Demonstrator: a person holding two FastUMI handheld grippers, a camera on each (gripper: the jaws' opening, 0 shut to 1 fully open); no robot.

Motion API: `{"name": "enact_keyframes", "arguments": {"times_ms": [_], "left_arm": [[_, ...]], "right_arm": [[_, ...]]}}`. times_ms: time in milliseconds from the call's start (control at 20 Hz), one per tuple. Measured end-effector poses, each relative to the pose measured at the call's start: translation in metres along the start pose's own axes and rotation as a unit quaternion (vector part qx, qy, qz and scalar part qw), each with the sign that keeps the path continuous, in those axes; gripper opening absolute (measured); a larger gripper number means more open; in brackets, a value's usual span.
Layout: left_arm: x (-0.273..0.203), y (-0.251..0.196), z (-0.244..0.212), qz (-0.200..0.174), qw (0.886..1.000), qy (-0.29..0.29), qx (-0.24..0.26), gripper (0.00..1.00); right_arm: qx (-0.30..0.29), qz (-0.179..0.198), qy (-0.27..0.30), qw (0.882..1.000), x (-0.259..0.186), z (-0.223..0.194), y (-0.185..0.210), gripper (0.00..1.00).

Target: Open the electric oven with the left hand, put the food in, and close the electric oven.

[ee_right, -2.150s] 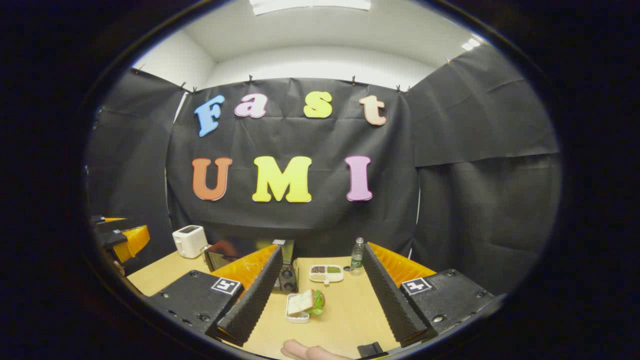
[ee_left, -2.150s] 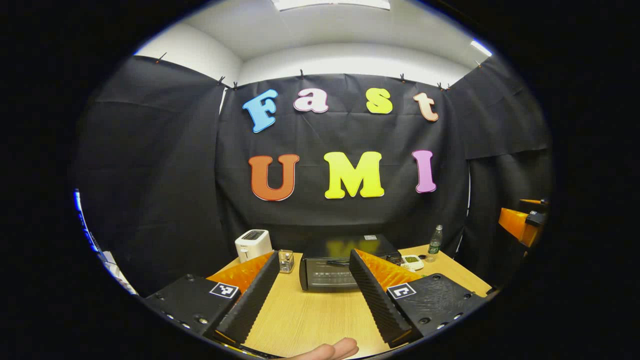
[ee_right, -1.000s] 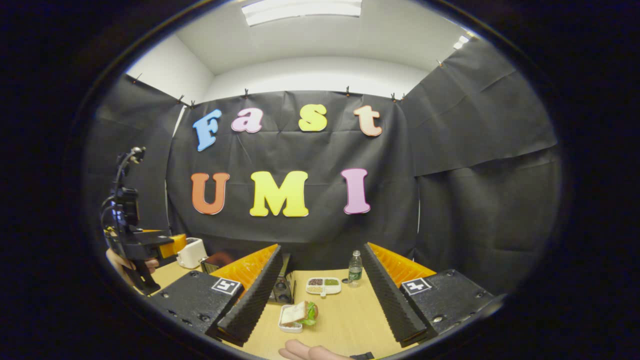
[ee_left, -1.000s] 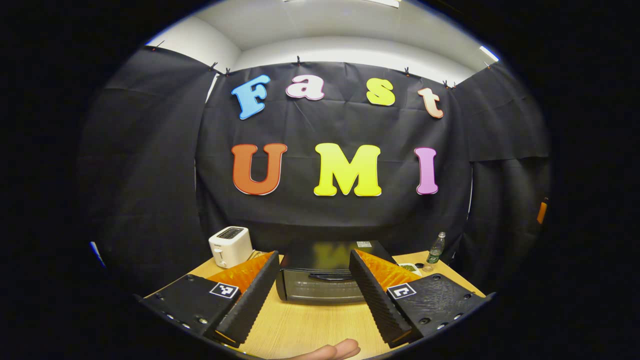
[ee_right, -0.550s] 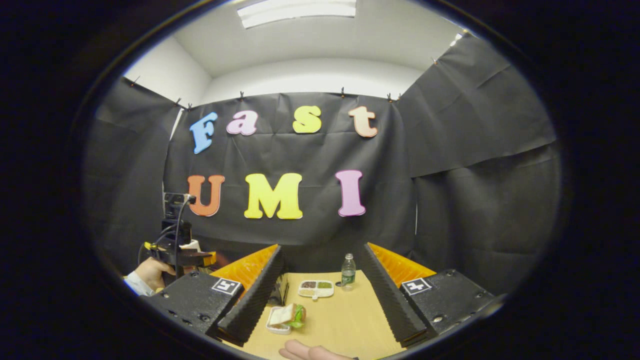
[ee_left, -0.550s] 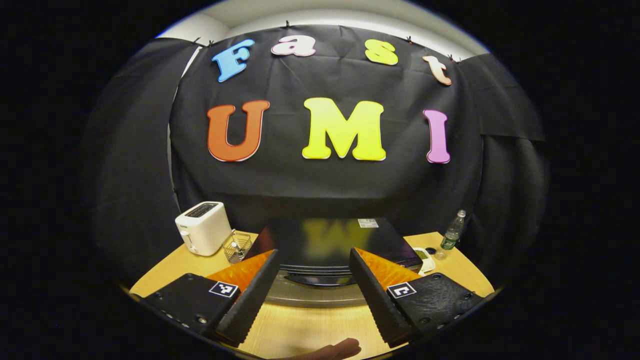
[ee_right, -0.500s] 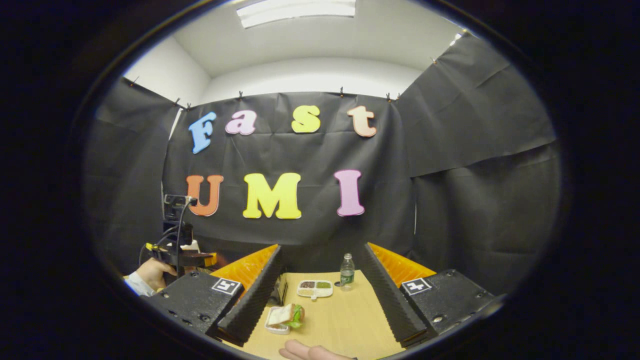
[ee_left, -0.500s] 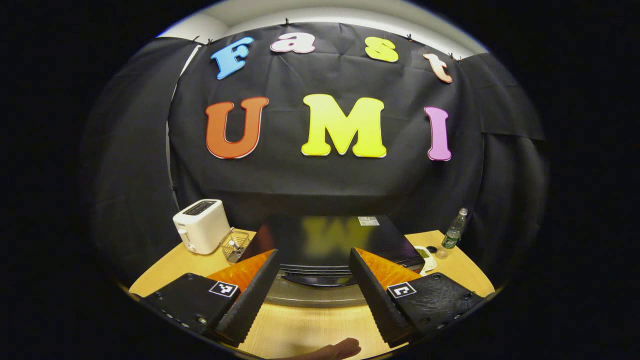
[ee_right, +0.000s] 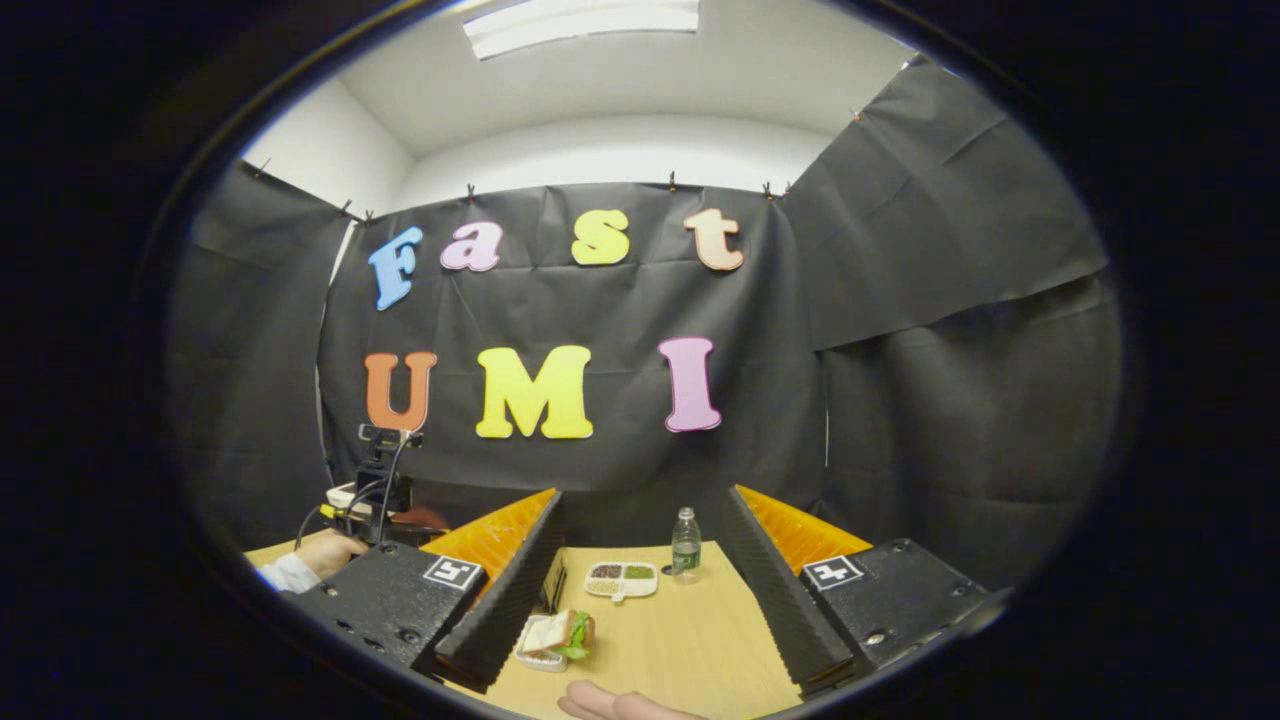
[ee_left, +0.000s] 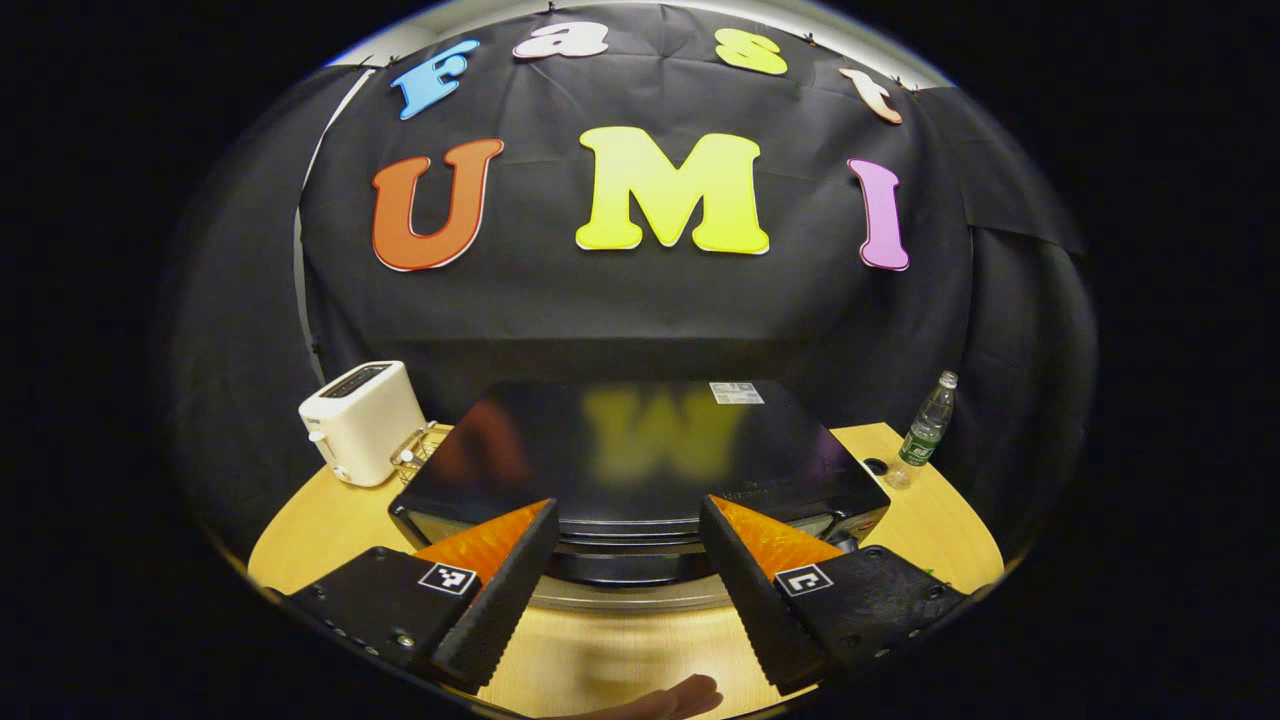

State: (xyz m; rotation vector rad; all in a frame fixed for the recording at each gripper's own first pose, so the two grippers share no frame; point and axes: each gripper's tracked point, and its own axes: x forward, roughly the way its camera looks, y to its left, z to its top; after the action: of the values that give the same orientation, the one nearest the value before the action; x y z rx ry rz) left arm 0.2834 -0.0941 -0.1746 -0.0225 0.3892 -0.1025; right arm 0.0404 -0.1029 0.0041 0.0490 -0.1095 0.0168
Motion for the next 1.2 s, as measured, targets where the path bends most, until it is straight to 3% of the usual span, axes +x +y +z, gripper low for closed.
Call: {"name": "enact_keyframes", "arguments": {"times_ms": [50,100,150,250,700,1200], "left_arm": [[-0.002,0.003,-0.003,0.009,1.0,0.005,0.002,0.82],[0.001,0.002,0.003,0.006,1.0,-0.009,0.003,0.84],[-0.001,0.001,0.001,0.007,1.0,0.002,0.001,0.94],[-0.002,0.002,-0.005,0.014,1.0,0.009,0.014,0.96],[-0.035,-0.002,-0.024,0.009,1.0,0.027,-0.006,0.96],[-0.079,-0.008,-0.072,0.001,1.0,0.0,-0.016,0.96]], "right_arm": [[-0.002,0.001,0.0,1.0,0.001,0.0,0.0,1.0],[-0.003,0.001,0.001,1.0,0.0,-0.002,0.0,1.0],[-0.003,0.002,0.002,1.0,0.001,-0.002,-0.001,1.0],[-0.002,0.0,0.001,1.0,0.0,-0.002,-0.003,1.0],[0.003,0.003,-0.002,1.0,-0.015,0.001,0.007,1.0],[0.016,0.024,0.011,1.0,-0.032,-0.018,0.028,1.0]]}}
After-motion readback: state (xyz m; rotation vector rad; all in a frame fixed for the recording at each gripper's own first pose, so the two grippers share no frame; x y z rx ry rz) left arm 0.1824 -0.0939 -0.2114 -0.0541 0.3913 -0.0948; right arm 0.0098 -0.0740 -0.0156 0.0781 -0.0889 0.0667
